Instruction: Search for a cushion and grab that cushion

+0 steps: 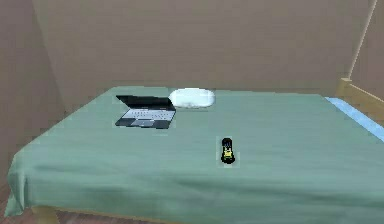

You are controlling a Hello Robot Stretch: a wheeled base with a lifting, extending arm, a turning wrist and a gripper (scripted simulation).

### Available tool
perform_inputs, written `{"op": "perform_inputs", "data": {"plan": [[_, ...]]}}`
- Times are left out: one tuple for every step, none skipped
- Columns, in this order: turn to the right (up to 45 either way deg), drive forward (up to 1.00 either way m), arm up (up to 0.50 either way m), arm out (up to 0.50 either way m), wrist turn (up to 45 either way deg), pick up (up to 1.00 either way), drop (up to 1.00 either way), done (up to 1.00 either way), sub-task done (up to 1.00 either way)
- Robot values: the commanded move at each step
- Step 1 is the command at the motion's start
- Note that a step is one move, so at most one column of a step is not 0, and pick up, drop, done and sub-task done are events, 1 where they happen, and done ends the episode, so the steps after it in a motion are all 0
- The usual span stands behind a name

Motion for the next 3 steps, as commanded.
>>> {"op": "perform_inputs", "data": {"plan": [[0.0, 0.0, -0.3, 0.0, 0.0, 0.0, 0.0, 0.0, 0.0], [0.0, 0.0, 0.0, 0.0, 0.0, 1.0, 0.0, 0.0, 0.0], [0.0, 0.0, 0.1, 0.0, 0.0, 0.0, 0.0, 0.0, 0.0]]}}
